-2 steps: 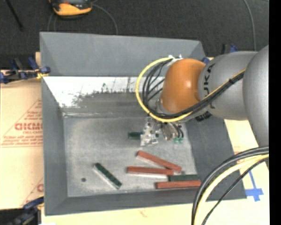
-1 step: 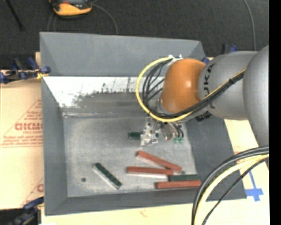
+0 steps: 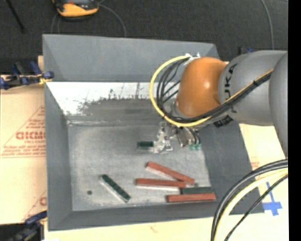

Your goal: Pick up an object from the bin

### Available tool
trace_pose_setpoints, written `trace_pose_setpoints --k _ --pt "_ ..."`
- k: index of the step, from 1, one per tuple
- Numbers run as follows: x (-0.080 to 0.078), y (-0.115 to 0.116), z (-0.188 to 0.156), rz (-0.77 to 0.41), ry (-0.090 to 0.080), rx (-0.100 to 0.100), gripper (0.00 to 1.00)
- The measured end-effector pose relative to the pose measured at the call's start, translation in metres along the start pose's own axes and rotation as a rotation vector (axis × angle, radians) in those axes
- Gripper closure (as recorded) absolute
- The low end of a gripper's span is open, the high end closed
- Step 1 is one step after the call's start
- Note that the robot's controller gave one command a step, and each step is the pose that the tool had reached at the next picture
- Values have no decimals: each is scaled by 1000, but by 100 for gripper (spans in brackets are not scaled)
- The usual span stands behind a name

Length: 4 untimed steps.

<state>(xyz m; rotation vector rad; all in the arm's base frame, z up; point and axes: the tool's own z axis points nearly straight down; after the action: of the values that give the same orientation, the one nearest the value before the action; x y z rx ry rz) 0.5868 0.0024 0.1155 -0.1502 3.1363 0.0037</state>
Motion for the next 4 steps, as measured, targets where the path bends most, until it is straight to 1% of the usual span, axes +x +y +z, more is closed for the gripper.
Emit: trace_pose_setpoints --k 1,2,3,4 --pt "12 -4 -42 15 0 0 100" --pt "-3 0 -61 118 -5 2 100" --pt "-17 35 -48 174 -5 4 100" --pt "-51 18 -61 349 -5 2 0"
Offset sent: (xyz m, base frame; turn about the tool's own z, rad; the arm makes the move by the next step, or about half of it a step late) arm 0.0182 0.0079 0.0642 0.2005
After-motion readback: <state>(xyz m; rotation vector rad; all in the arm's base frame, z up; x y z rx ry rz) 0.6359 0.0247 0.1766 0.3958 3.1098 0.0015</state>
